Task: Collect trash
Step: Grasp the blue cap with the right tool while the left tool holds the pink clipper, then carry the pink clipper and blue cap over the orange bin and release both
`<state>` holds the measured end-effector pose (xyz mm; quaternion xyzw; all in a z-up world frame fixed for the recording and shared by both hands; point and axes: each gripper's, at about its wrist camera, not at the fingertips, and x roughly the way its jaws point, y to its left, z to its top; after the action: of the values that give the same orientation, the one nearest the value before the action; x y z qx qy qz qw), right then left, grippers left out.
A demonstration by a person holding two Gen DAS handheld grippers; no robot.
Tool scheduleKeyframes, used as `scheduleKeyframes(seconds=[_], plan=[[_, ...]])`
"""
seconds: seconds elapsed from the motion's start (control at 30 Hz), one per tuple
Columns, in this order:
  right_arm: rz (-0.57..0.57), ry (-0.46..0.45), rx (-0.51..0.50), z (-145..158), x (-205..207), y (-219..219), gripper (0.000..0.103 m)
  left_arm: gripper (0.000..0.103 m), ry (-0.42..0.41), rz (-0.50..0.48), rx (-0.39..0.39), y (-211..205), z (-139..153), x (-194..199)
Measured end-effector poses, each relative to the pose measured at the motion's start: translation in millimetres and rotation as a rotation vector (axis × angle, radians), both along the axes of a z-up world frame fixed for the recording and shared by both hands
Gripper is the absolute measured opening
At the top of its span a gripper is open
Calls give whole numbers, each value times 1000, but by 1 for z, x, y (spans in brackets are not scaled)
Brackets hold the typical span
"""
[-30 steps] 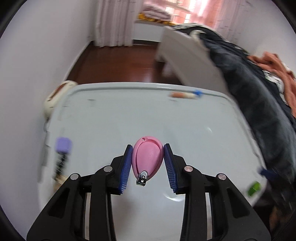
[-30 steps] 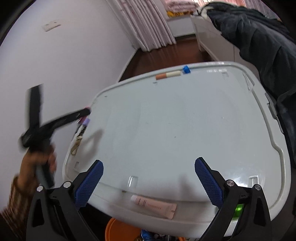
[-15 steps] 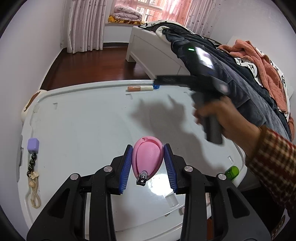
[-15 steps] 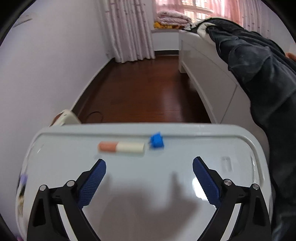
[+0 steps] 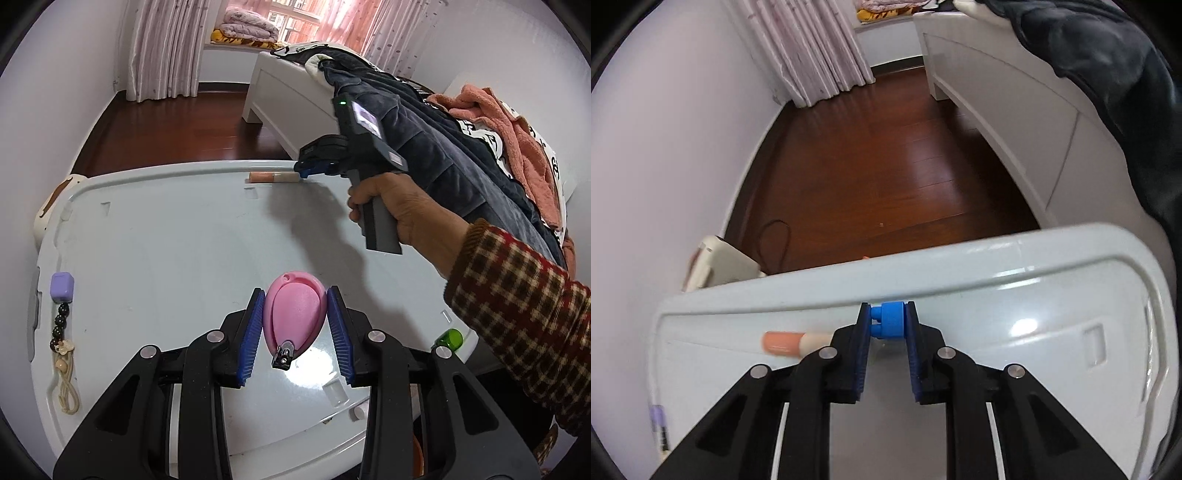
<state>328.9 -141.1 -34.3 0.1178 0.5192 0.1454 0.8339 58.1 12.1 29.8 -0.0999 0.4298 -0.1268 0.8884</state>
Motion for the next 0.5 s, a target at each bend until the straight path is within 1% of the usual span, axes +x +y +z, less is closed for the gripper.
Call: scheduleKeyframes(seconds=[0.03,0.17,0.27,0.33,0.4,0.47,0.5], plan=[[-9,6,21,2,-3,-5,18,34,-3,3,2,0,1,-1],[-6,-10,46,16,-22,-14,18,34,1,6,-2,-1,2,-1],[13,-40,64,34,-50,-22,18,34,10,6,5,-4,1,-1],[52,-64,77,50,-81,-26,18,34,11,-2,24,-8,1,-3],[96,-85,66,62,-108,-26,18,34,6,-11,53,-13,3,-10],[153,-103,61,74,-157,-30,18,34,0,-16,83,-19,5,-22],[174,-103,59,76,-173,-32,18,34,-3,-21,93,-23,6,-32]])
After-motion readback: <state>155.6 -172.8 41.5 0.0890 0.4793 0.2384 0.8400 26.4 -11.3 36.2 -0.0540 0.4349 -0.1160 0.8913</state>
